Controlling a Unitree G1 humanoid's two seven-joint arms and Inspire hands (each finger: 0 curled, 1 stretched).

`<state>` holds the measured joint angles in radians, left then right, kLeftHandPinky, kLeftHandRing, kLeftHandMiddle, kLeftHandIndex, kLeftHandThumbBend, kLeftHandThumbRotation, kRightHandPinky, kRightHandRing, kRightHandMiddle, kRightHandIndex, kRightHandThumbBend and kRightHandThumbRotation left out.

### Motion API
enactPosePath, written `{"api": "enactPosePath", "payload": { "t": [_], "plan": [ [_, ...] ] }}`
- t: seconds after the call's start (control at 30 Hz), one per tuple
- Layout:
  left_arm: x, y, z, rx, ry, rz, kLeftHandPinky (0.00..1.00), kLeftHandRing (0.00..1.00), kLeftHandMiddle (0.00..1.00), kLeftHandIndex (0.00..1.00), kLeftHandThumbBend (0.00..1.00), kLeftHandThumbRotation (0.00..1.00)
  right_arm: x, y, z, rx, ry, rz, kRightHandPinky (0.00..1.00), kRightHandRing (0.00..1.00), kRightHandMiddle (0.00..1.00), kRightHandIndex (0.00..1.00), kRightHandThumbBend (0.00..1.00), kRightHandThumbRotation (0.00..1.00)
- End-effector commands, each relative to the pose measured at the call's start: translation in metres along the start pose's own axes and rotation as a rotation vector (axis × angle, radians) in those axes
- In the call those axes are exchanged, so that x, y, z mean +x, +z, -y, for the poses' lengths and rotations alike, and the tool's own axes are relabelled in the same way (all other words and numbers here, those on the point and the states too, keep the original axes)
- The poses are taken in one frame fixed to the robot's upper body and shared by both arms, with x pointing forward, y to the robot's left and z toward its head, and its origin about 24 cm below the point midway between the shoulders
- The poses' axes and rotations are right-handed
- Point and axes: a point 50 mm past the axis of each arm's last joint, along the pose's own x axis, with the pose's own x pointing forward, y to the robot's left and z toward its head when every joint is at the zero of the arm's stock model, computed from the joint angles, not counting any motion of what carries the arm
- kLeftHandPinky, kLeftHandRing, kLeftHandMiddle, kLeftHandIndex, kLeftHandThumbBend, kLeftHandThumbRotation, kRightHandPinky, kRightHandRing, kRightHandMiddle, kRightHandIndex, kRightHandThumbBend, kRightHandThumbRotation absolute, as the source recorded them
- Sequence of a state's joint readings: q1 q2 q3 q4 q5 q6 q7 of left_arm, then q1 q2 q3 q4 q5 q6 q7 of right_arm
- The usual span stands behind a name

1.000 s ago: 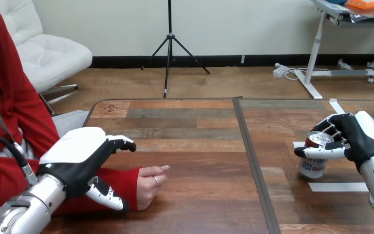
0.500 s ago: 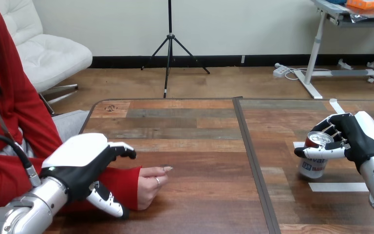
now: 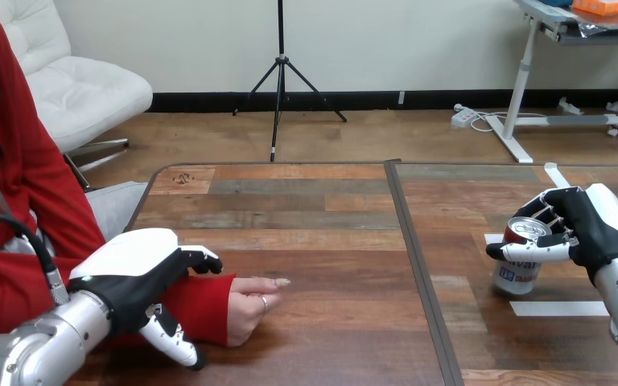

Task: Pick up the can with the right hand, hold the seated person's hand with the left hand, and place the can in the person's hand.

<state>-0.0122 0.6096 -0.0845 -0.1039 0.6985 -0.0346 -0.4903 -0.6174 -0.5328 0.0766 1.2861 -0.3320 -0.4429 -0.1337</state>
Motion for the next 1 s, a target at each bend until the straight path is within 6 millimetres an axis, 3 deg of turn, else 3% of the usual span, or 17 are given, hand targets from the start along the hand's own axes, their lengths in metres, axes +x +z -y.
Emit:
{"api": "enactPosePath", "payload": {
  "t": [0.0, 0.4, 0.97],
  "plan": [
    [0.0050, 0.0046, -0.0231, 0.025, 0.038, 0.011, 0.79, 0.81, 0.82, 0.79, 0.89, 0.08, 0.0154, 0.0356, 0.0236, 0.014, -0.082, 0.124, 0.35, 0.40, 0.44, 0.46, 0.80, 0.00],
    [0.0078, 0.0053, -0.0244, 0.032, 0.009, -0.019, 0.76, 0.80, 0.80, 0.77, 0.89, 0.02, 0.0155, 0.0361, 0.0237, 0.009, -0.085, 0.128, 0.36, 0.41, 0.44, 0.46, 0.80, 0.00],
    [0.0123, 0.0064, -0.0237, 0.108, 0.027, -0.023, 0.58, 0.68, 0.71, 0.70, 0.91, 0.00, 0.0158, 0.0372, 0.0239, 0.019, -0.086, 0.132, 0.34, 0.39, 0.43, 0.46, 0.80, 0.00]
  ]
}}
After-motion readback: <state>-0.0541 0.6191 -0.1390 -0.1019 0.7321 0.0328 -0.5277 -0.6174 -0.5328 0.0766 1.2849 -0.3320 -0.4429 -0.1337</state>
